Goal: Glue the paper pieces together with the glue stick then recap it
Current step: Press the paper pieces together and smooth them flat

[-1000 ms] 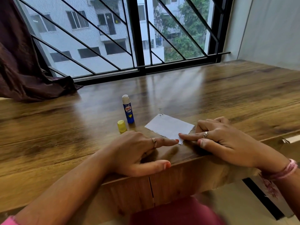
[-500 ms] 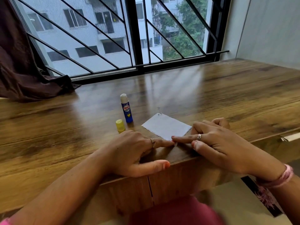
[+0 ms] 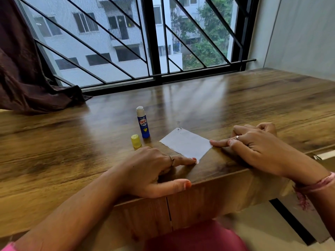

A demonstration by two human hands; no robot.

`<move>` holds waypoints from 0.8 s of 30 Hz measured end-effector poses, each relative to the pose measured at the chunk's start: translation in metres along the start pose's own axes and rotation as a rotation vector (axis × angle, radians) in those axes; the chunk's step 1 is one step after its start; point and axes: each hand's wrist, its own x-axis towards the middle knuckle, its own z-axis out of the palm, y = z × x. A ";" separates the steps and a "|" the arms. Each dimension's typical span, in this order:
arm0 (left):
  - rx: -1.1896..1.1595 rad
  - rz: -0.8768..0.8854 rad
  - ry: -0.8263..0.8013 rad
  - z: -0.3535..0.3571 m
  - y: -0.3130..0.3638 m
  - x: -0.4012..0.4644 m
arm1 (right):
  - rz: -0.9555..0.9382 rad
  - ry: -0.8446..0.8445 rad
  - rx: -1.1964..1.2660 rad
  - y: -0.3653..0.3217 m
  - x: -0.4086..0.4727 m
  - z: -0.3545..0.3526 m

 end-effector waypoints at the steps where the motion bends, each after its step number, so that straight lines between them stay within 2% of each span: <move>1: 0.001 -0.002 -0.001 0.000 0.000 0.000 | 0.003 0.004 0.002 0.000 0.000 0.001; 13: 0.000 0.013 0.002 0.003 -0.002 -0.001 | 0.002 0.001 0.233 0.004 -0.004 0.004; 19: -0.012 0.027 0.025 0.004 -0.004 -0.002 | -0.080 0.025 0.127 -0.007 -0.009 0.005; 24: -0.019 0.035 0.055 0.007 -0.006 -0.002 | -0.150 -0.011 0.129 -0.025 -0.007 0.008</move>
